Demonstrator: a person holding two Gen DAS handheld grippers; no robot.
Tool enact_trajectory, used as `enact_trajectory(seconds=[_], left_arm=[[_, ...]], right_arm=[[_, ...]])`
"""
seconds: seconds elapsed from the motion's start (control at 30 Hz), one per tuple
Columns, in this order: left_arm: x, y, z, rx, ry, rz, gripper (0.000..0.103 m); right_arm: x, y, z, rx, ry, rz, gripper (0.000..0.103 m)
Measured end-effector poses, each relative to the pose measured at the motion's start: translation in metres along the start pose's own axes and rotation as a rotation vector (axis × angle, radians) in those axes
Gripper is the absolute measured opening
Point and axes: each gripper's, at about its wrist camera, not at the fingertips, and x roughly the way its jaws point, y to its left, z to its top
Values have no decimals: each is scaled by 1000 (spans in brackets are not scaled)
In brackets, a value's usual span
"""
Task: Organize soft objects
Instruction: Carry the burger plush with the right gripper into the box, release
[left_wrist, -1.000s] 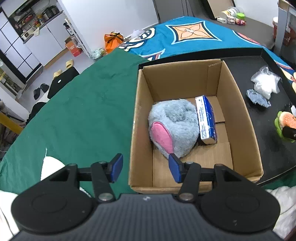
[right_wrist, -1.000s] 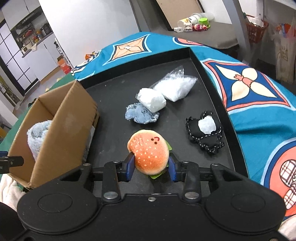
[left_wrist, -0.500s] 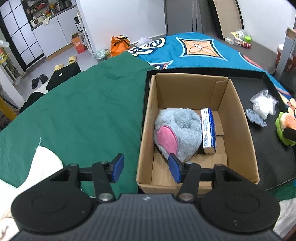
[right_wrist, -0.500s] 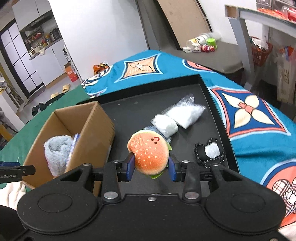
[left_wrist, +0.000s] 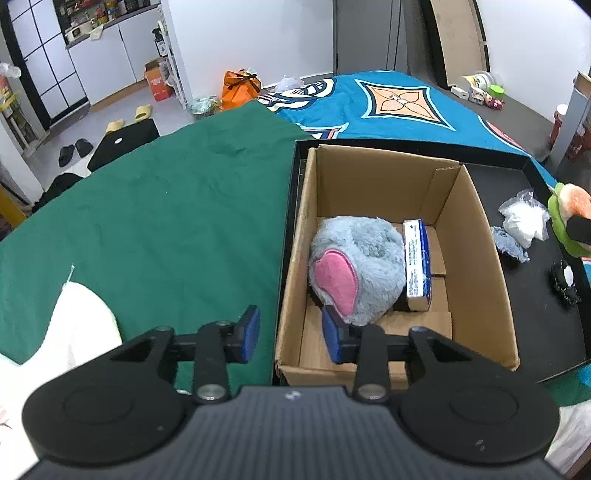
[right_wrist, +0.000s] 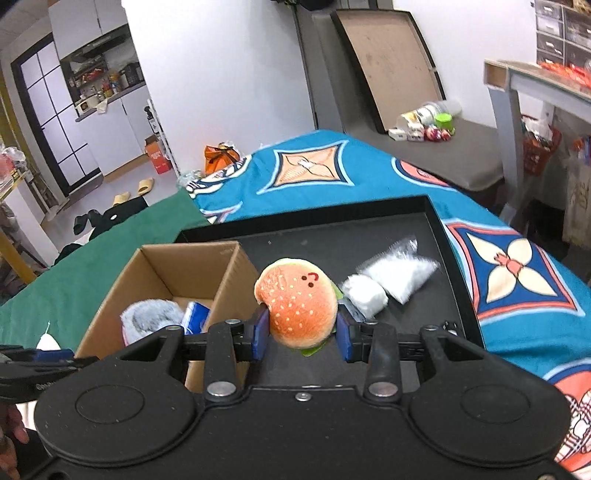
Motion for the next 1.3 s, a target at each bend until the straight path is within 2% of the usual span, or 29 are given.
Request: enact_trajectory(seconds=[0.43, 0.73, 0.97, 1.1, 1.3], left_arm=[[7, 17, -1, -79, 18, -27, 17], [12, 22, -2, -98, 19, -59, 11], [17, 30, -2, -143, 29, -95, 10], [17, 30, -3, -143, 29, -105, 10], [16, 28, -3, -121, 33, -91, 11]], right_arm=[[0, 39, 17, -54, -9, 50, 37], [17, 63, 22, -101, 12, 47, 37], [27, 83, 28, -137, 19, 57, 38], [30, 90, 27, -174, 23, 76, 62], [29, 81, 16, -157, 48, 55, 71]])
